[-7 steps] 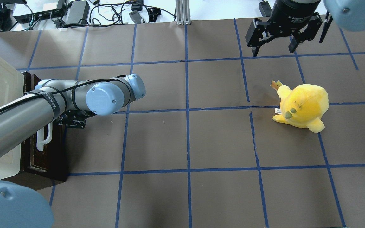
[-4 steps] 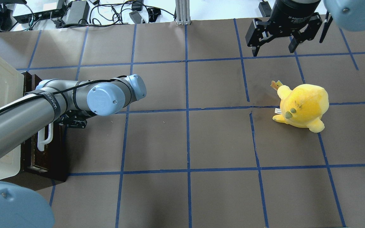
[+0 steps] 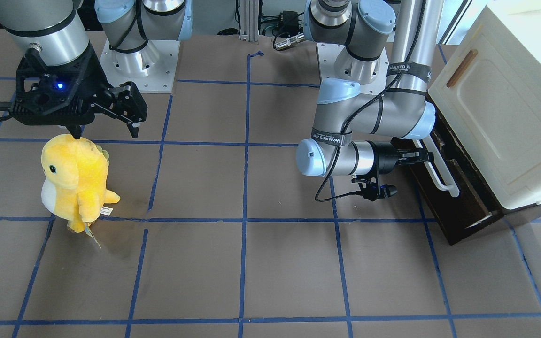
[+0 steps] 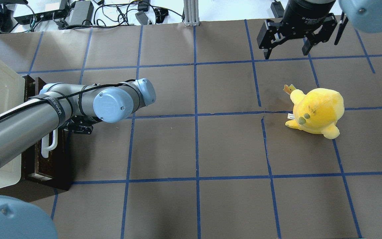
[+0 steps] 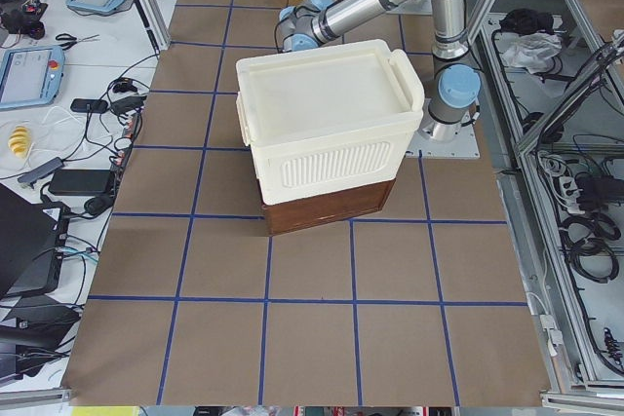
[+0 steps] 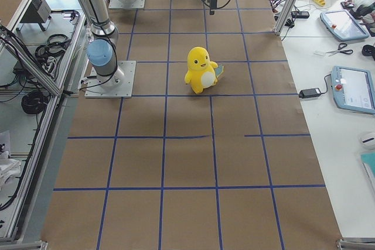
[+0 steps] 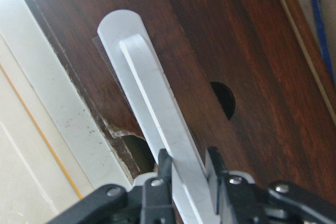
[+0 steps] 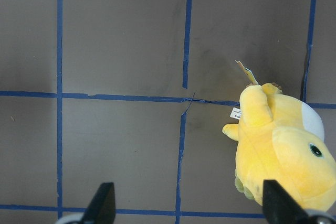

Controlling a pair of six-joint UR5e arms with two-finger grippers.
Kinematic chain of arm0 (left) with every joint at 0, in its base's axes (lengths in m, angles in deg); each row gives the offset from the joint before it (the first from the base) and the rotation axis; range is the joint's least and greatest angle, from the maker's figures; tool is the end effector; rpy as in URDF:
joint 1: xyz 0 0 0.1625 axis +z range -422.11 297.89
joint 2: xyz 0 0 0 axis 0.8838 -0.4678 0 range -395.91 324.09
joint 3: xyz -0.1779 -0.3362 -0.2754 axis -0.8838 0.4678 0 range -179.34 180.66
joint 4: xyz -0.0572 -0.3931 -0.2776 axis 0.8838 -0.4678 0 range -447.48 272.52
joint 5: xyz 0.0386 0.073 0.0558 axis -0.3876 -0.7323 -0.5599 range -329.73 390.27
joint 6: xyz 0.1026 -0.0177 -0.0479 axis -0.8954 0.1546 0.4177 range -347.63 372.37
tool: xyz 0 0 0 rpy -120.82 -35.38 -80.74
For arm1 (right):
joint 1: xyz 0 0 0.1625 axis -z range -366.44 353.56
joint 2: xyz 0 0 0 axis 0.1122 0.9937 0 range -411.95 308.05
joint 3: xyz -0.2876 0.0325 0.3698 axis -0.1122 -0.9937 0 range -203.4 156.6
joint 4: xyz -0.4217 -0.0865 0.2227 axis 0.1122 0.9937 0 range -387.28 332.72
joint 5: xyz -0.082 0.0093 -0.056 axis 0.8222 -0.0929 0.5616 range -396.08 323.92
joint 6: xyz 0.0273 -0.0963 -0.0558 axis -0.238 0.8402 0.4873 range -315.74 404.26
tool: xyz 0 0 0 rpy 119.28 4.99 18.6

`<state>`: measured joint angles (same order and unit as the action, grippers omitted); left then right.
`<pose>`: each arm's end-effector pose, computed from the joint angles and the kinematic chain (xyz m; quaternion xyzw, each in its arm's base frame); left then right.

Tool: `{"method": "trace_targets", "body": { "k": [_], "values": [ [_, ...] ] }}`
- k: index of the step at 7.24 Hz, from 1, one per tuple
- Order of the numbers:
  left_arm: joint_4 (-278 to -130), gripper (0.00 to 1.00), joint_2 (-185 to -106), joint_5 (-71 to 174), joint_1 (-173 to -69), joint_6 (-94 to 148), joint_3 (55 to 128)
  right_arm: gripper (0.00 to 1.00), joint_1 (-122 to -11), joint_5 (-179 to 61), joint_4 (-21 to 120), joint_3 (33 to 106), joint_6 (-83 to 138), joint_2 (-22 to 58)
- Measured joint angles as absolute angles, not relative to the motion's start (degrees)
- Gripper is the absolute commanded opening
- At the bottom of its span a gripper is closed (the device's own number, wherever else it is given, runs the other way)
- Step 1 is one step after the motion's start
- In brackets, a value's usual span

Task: Pull drawer sideways
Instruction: 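Pull the handle with the left gripper, sliding the drawer out toward the table center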

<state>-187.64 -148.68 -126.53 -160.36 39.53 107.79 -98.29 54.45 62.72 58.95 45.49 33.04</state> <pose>-0.1093 -0.5587 0.1913 0.1055 0.7844 0.1848 0.5826 0.1518 -0.6068 0.5419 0.0267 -0.9994 0.0230 0.0045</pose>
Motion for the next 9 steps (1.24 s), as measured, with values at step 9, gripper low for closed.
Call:
{"method": "trace_targets", "body": {
  "k": [9],
  "values": [
    [-187.50, 0.07, -148.72, -126.56, -162.70, 39.22, 107.65, 1.00, -98.29, 54.45, 62.72, 58.95, 45.49, 33.04]
  ]
}}
